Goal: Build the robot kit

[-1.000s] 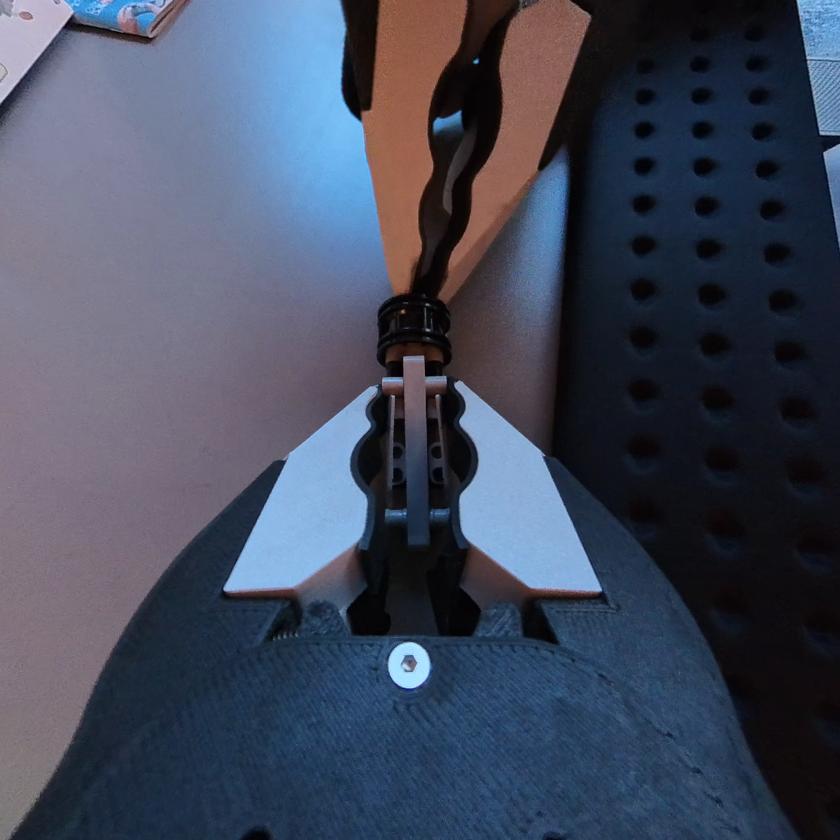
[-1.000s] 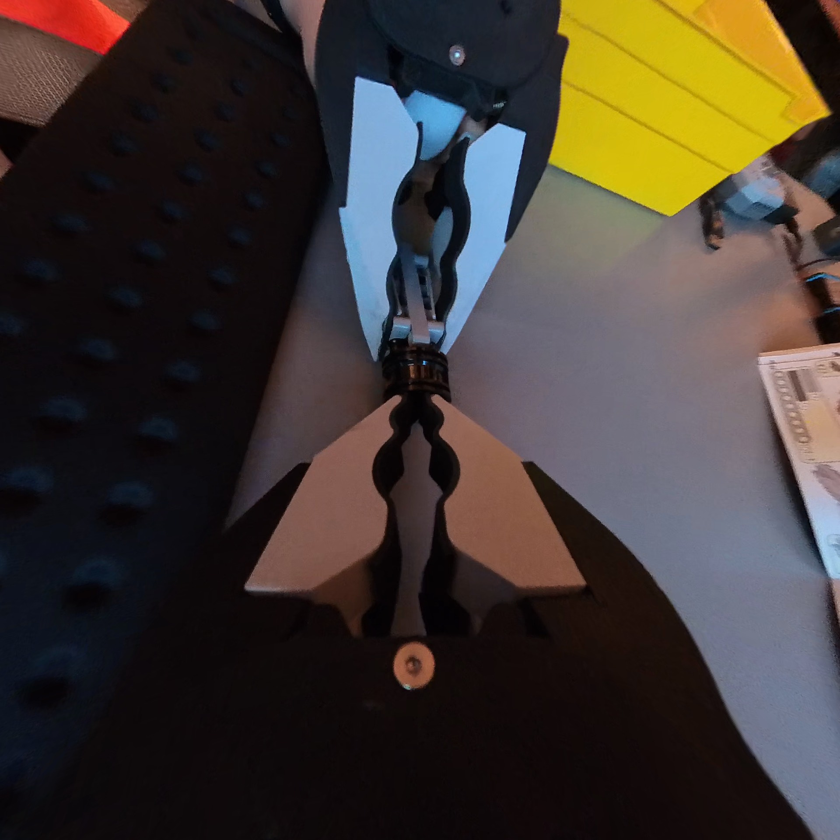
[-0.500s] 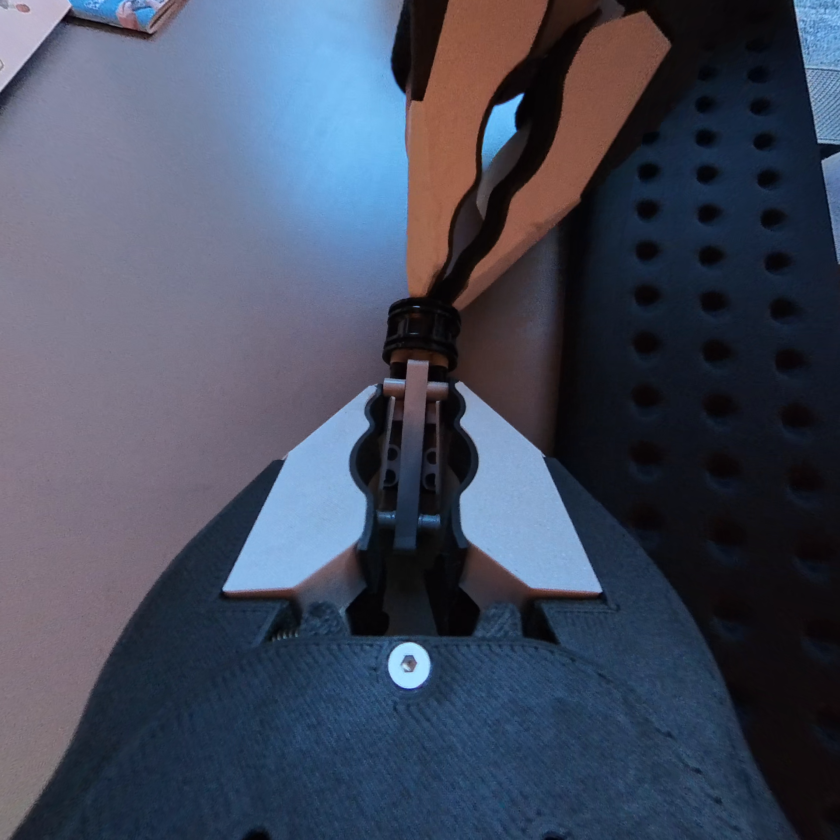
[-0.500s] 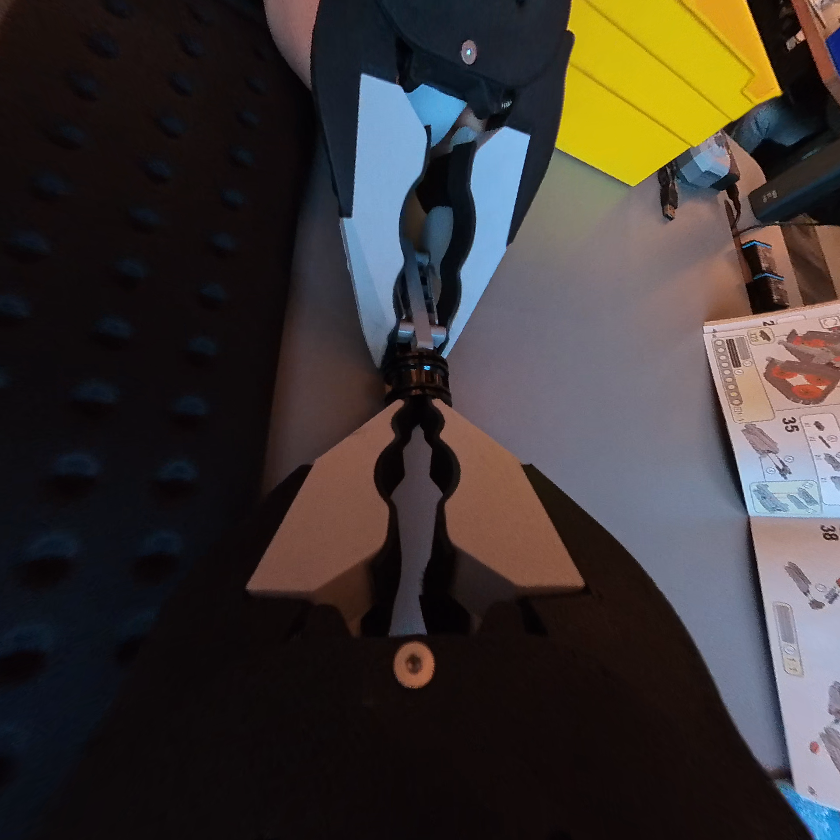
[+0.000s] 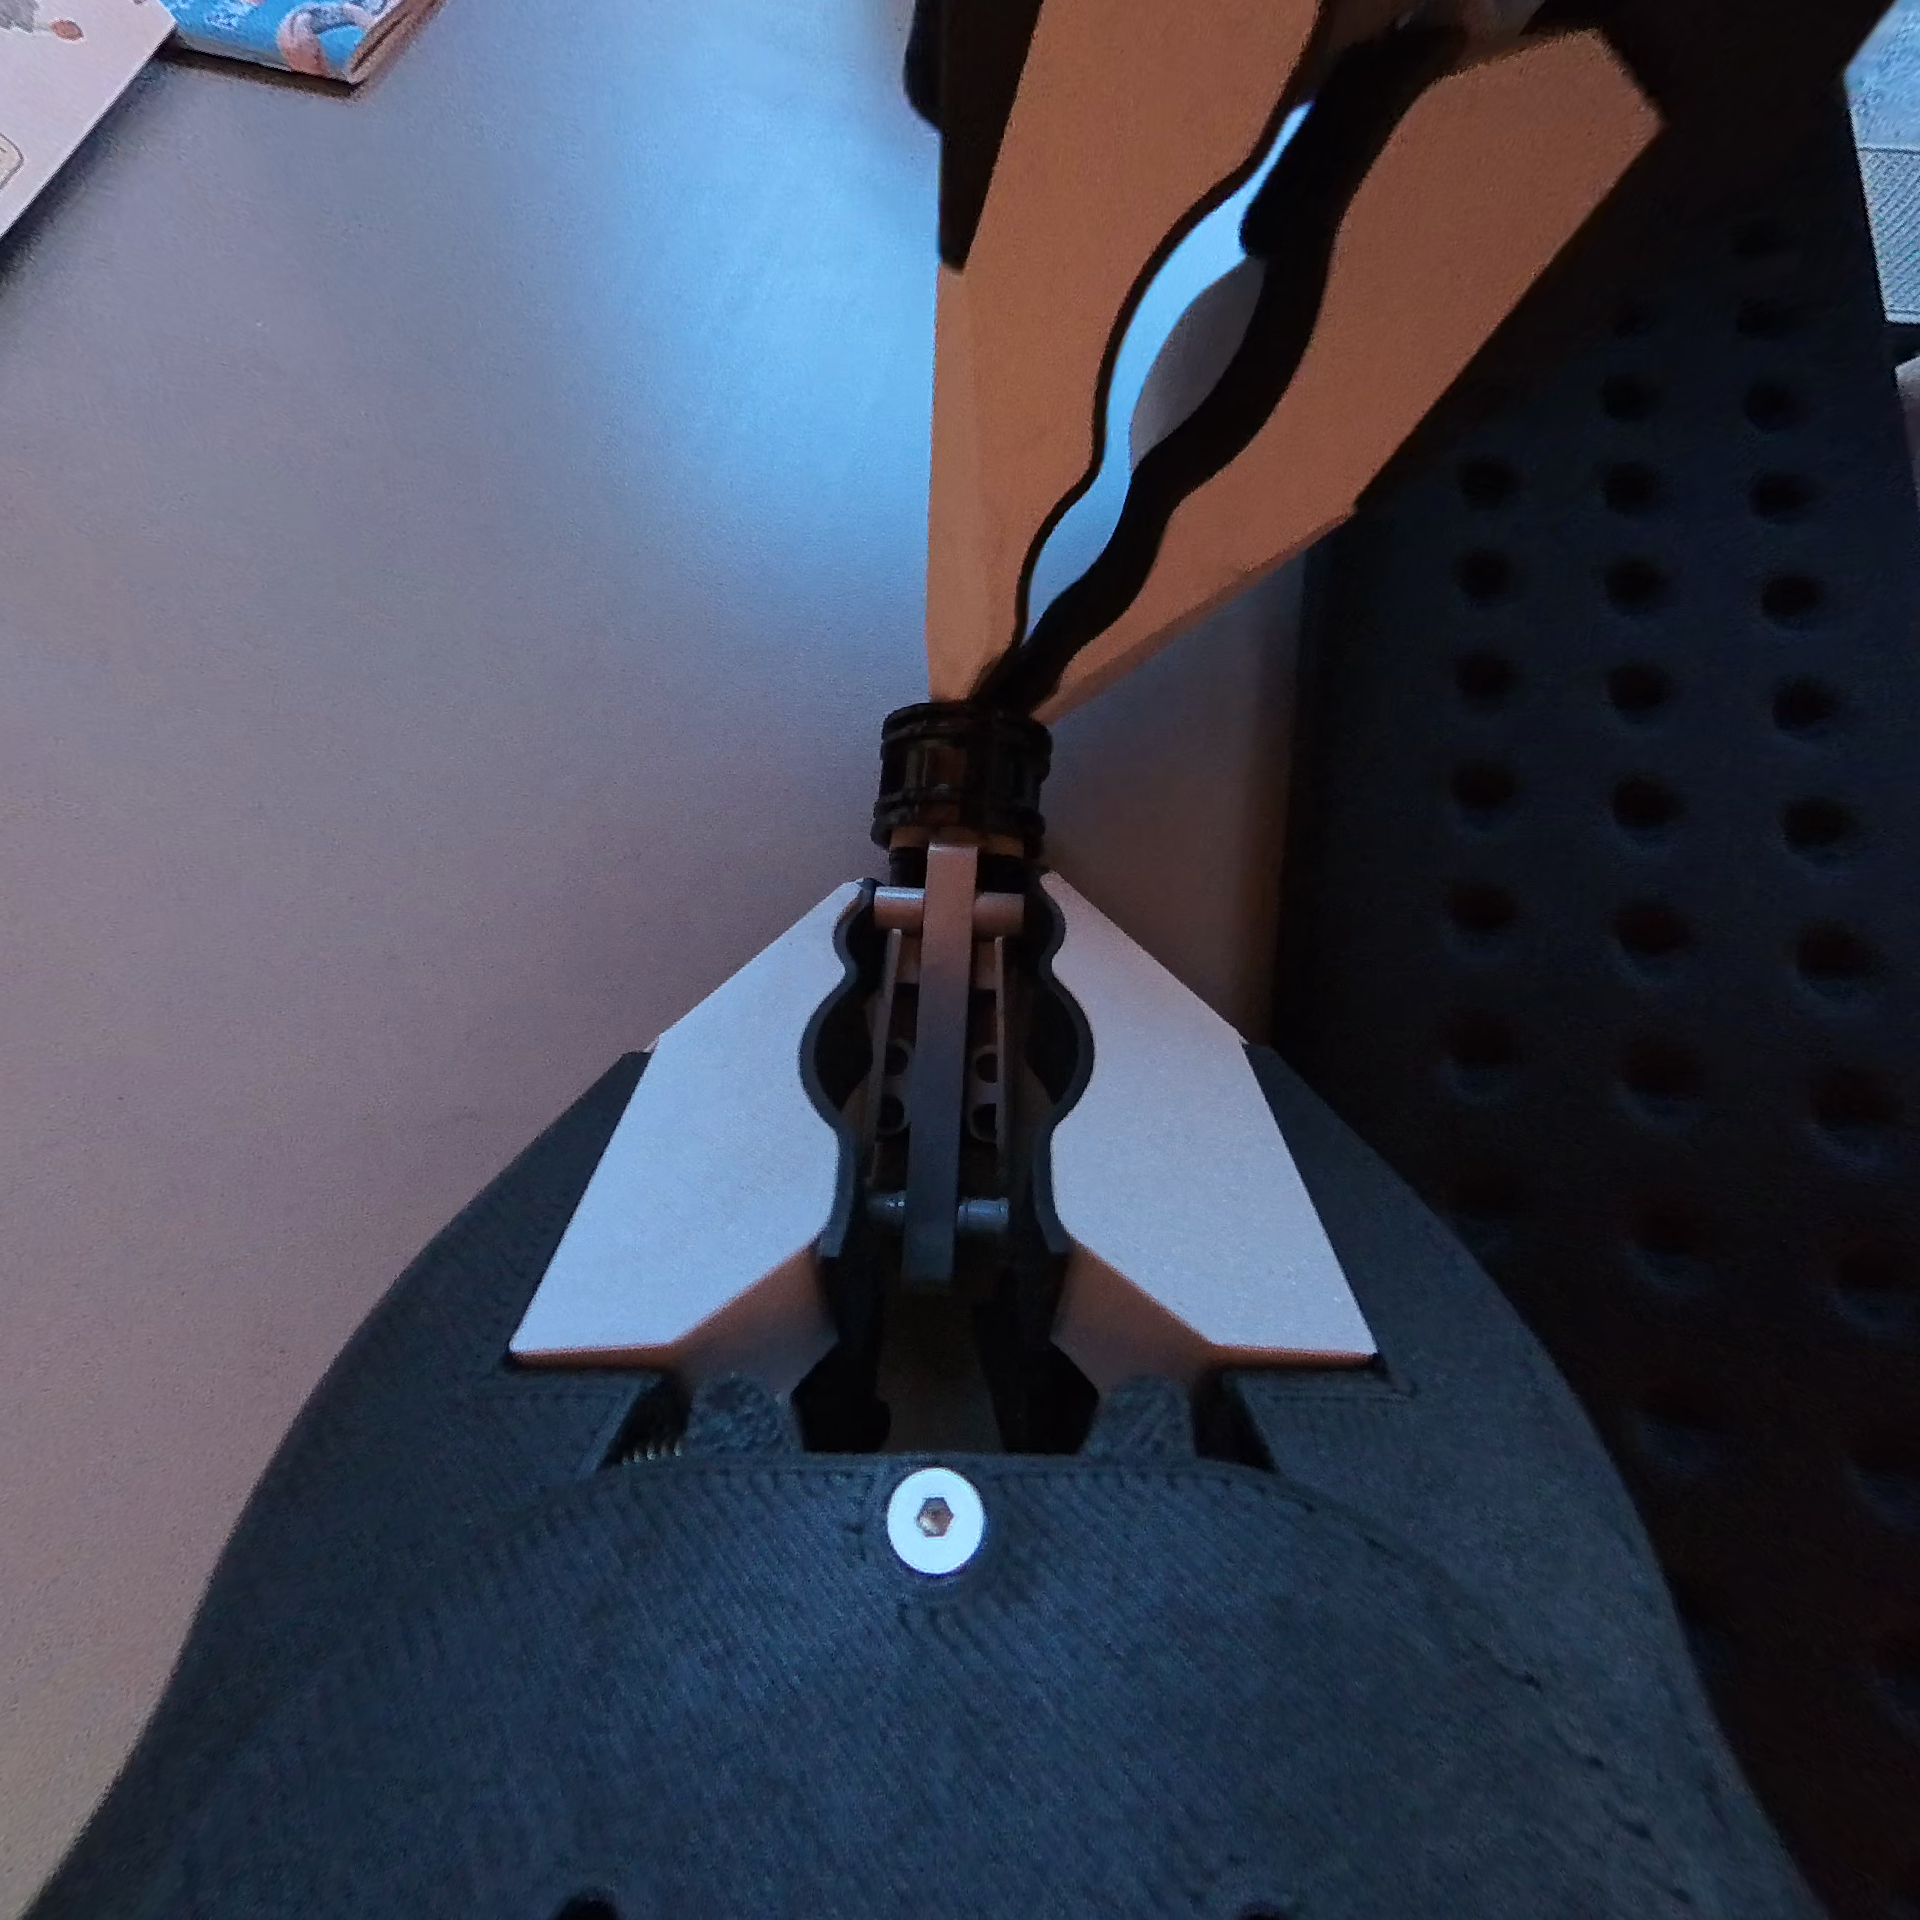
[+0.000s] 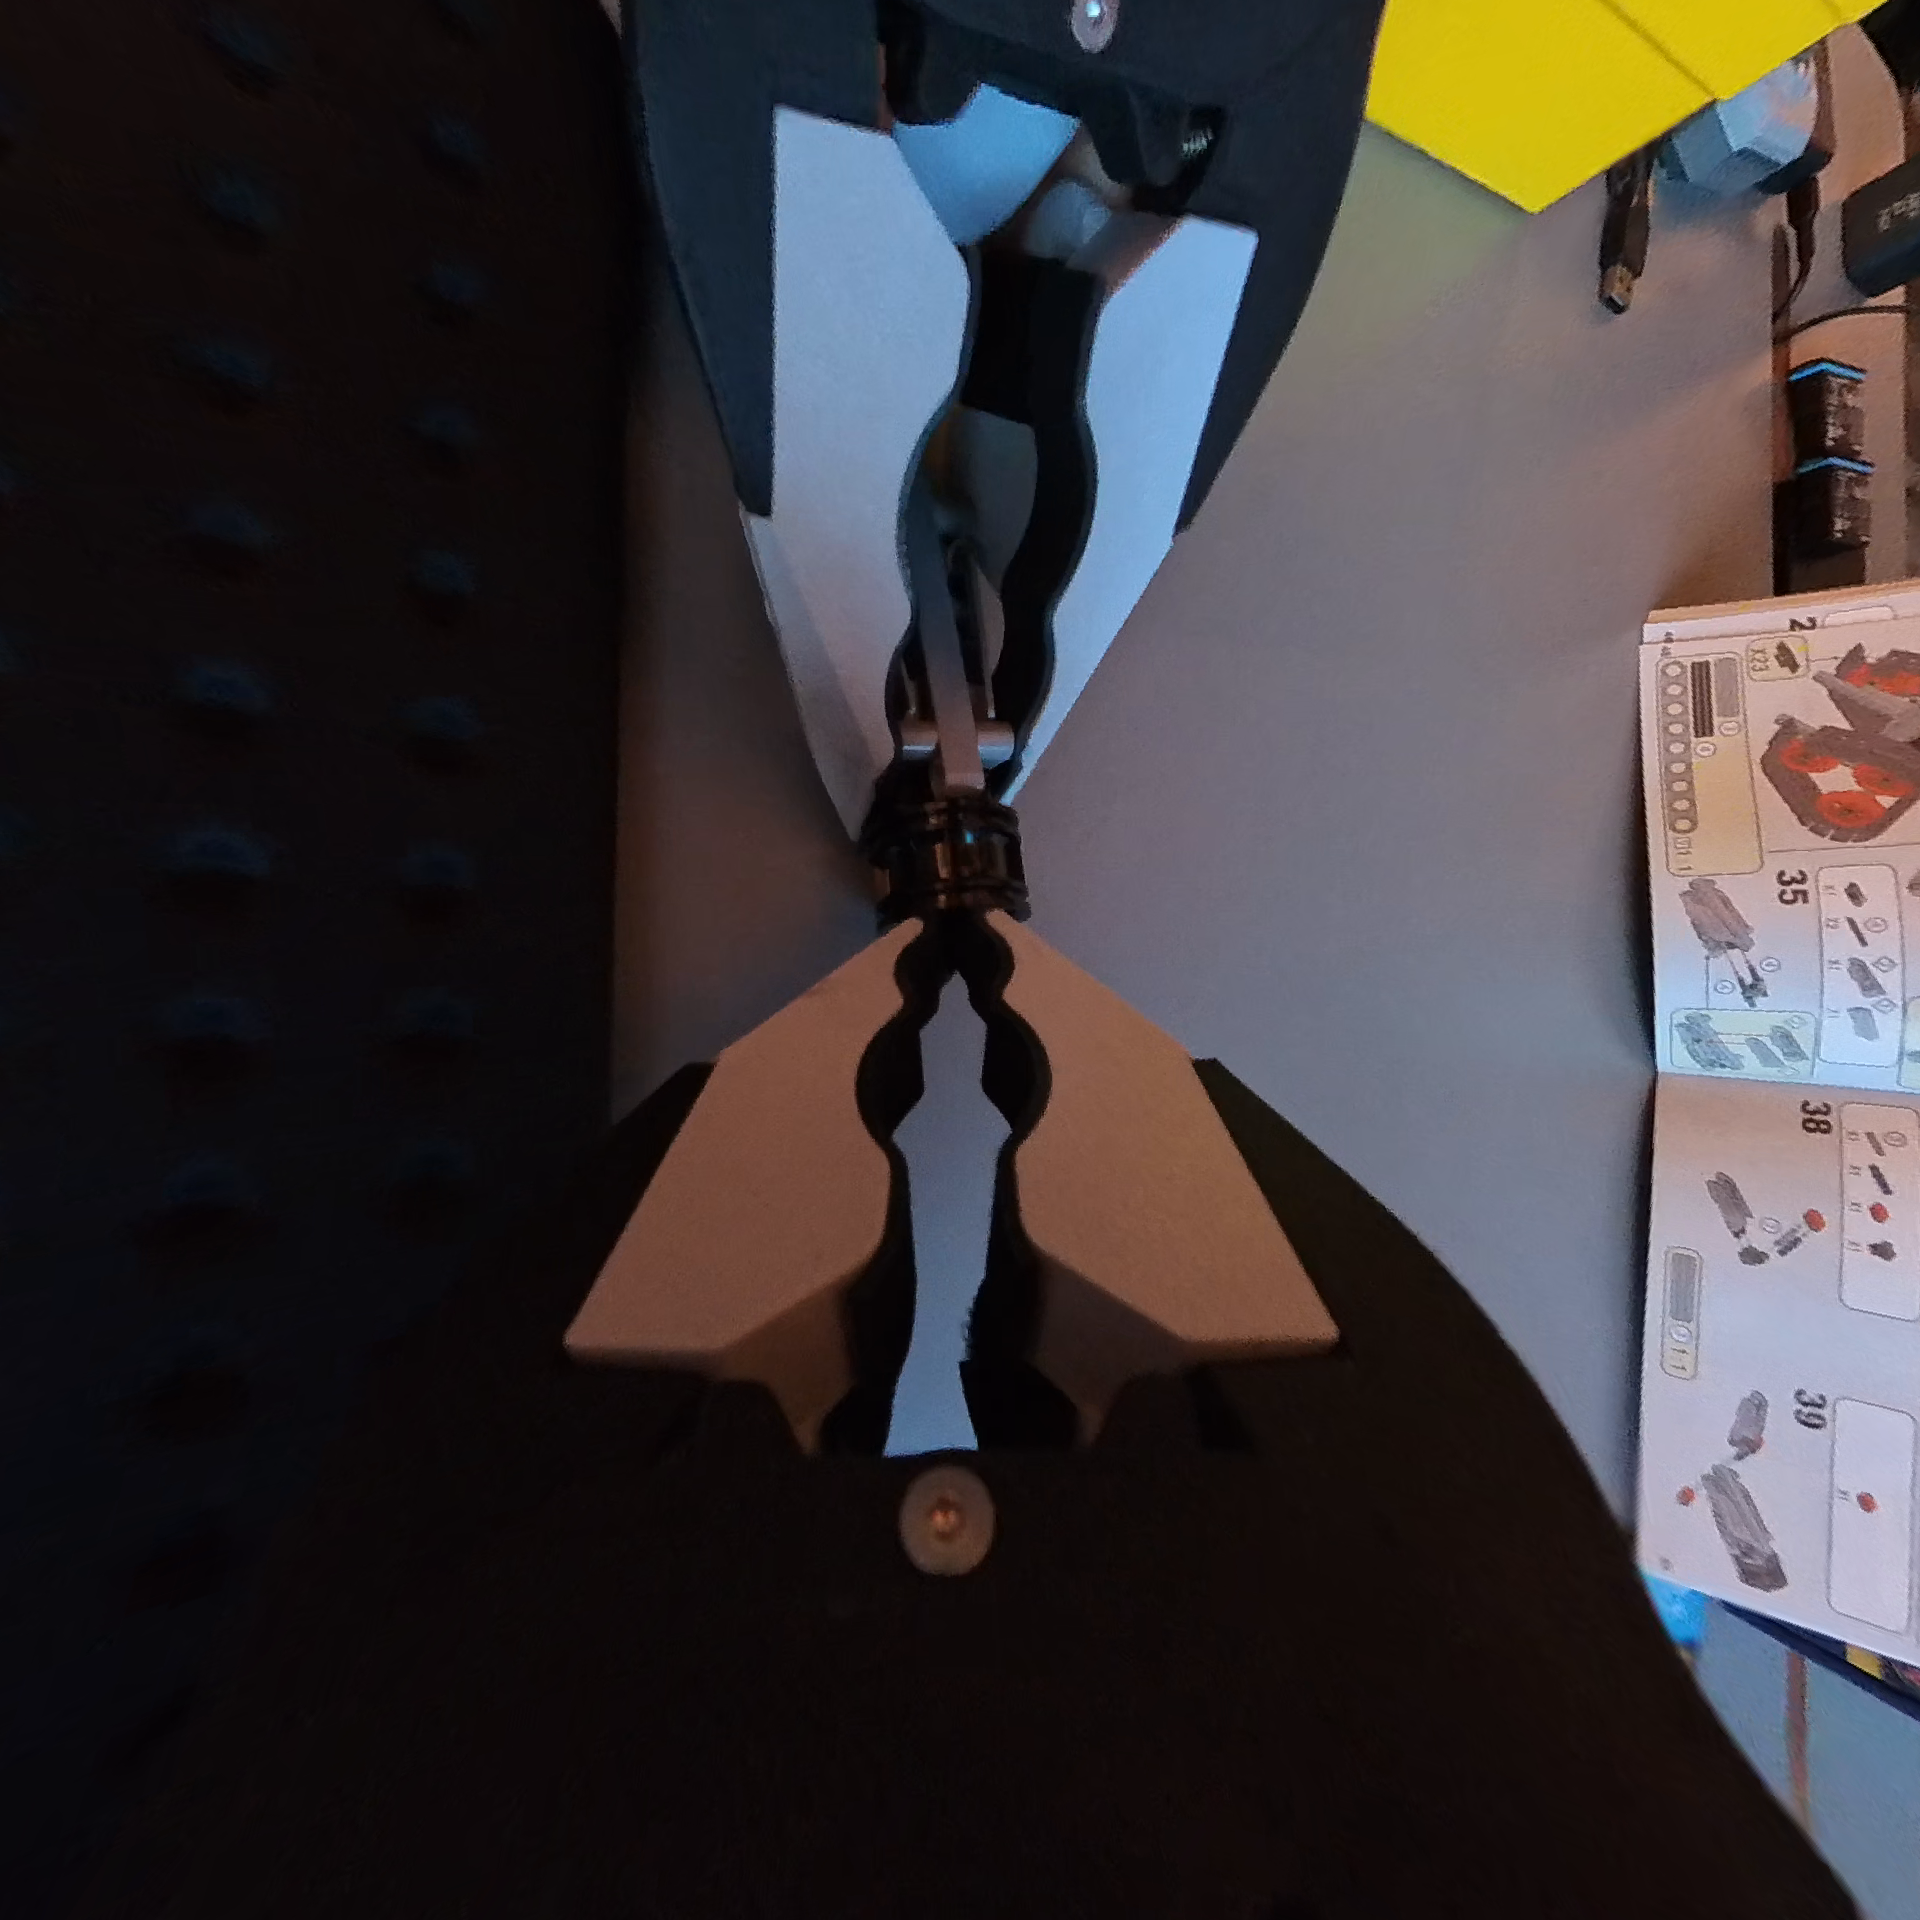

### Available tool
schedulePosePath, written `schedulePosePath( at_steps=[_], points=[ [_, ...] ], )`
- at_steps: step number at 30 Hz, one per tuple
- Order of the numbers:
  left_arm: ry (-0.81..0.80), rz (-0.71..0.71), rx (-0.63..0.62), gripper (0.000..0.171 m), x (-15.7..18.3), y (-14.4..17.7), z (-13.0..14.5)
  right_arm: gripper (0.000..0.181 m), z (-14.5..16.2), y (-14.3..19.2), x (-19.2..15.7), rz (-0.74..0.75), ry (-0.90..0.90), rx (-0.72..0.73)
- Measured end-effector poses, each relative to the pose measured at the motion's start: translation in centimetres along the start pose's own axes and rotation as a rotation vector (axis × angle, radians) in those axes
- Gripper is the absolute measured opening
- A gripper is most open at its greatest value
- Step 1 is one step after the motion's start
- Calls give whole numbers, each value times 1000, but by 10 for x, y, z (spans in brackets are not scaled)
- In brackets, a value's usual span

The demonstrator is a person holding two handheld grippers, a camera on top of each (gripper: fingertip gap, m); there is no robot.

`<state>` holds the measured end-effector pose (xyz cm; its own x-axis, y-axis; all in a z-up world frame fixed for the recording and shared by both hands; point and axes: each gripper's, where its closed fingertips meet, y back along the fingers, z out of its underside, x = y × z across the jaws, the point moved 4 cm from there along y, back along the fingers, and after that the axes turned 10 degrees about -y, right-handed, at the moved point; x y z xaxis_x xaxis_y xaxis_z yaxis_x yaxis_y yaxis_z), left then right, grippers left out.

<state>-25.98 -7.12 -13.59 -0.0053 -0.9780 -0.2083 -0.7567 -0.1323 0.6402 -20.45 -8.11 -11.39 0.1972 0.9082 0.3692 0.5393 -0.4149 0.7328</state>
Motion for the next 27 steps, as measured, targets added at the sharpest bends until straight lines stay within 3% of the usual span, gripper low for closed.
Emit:
schedulePosePath(
  at_steps=[6, 10, 21, 27],
  points=[
    [-5, -10, -2, 24, -1, -1, 0, 0, 5, -3, 8, -135, -64, 93],
    [-8, -9, -2, 24, 0, -1, -1, 0, 4, -4, 11, -260, 10, 87],
    [-17, -10, -2, 24, 0, -1, -1, 0, -2, -4, 10, -294, 242, -6],
    [-14, -8, 0, 24, 0, -1, -1, 0, 3, -5, 12, -289, 154, -6]
  ],
)
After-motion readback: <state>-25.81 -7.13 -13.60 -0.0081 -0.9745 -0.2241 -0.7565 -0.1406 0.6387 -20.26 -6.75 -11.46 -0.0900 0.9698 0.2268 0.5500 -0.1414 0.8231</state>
